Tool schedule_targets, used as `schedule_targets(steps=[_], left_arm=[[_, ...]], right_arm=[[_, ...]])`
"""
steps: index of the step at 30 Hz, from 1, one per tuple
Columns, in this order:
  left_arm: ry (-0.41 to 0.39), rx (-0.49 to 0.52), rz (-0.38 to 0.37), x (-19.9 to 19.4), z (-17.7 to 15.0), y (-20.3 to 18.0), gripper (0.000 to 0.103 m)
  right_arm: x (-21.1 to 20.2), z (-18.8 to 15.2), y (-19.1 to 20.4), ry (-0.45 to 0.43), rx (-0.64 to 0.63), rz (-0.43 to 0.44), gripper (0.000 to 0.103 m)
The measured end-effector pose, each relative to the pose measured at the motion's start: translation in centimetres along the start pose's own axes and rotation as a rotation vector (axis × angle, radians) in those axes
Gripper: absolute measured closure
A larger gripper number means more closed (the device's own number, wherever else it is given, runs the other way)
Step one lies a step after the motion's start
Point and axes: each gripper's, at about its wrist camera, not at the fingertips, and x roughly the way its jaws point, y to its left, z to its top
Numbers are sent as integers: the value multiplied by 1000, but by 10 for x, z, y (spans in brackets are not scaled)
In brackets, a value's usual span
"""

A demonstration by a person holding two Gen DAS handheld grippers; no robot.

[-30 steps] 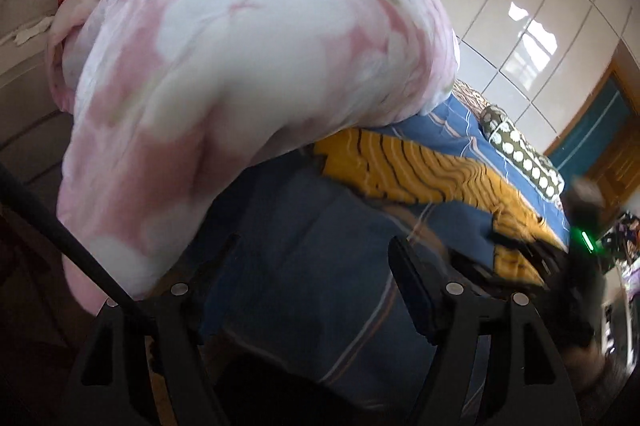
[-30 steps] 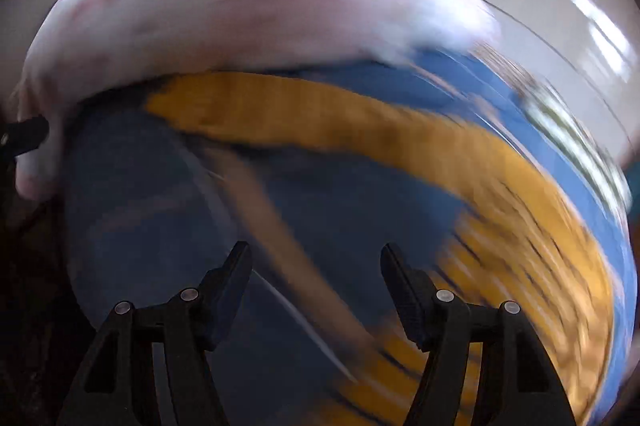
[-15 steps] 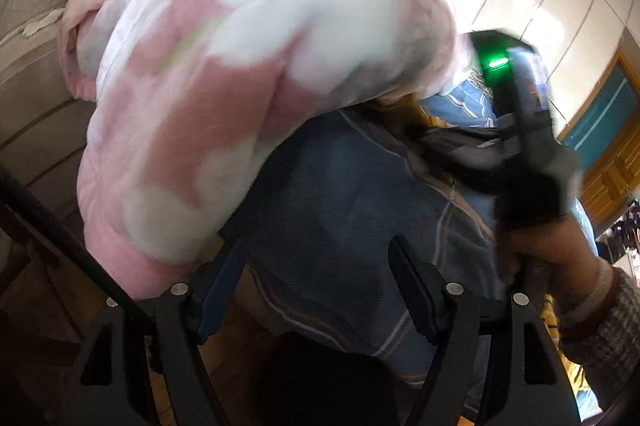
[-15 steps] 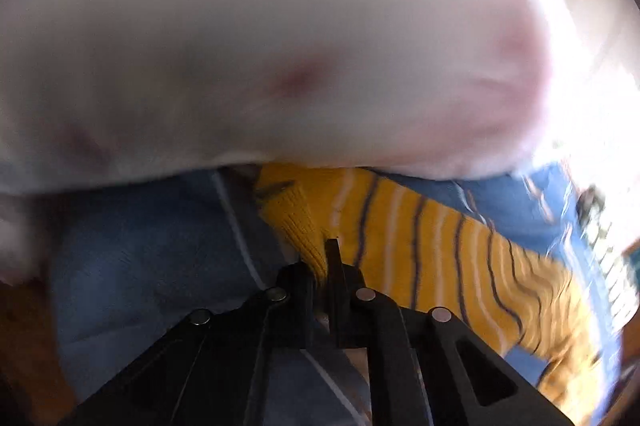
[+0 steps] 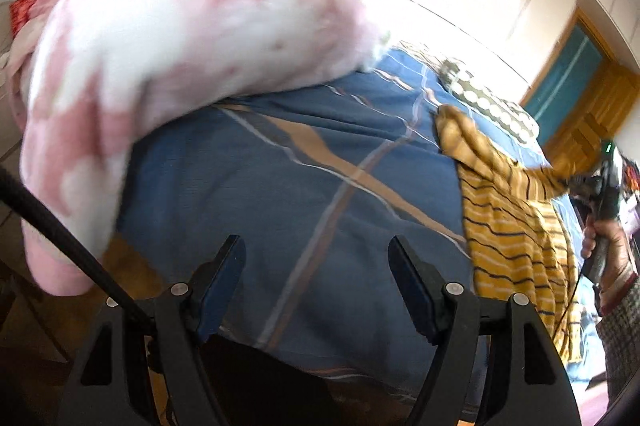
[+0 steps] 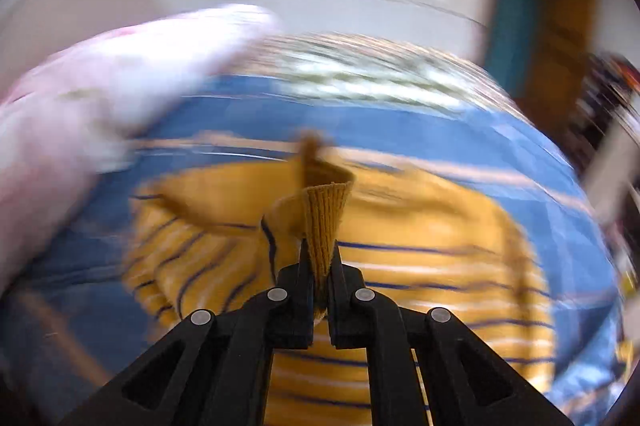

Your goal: Fold small clothes

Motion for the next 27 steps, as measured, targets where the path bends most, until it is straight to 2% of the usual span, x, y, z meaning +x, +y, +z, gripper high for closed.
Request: schedule_targets(steps=[1,3,4,6,7,9,11,12,16,18,22,27], left_arm=[[8,17,-6,2,1,-8,30],[21,49,-16,6,2,-24,30],[28,67,-19,9,4,-39,30],[38,96,-29,13,7,-55,30],[48,119,-37,16,9,-66,30],[65,145,-50,21,11,-83,30],[95,167,-69,29,11,-103,30],[108,176,-80,32,10,-111,30],[149,234,-125,41,3,-146,30],[165,277,-143,51,-3,-167,28],[209,361,-140,77,-18,-199,28],[256,428,-99,110,-35,-230,28]], right_arm=[[16,-5,-39,40,61,-50,98],[30,-15,-81,84,130,-111,98],[37,-24,-111,105,175,-129,98],[43,-31,-144,129,228,-155,98],[46,-35,-154,137,250,-157,98],[64,-38,-173,172,305,-95,97],[56,-42,-180,162,344,-36,95],[54,-39,-180,161,349,-23,88],[20,-37,-201,113,330,-22,70],[3,-41,-216,100,319,2,67],[-42,-83,-229,117,247,142,62],[-88,-159,-203,145,138,275,57]])
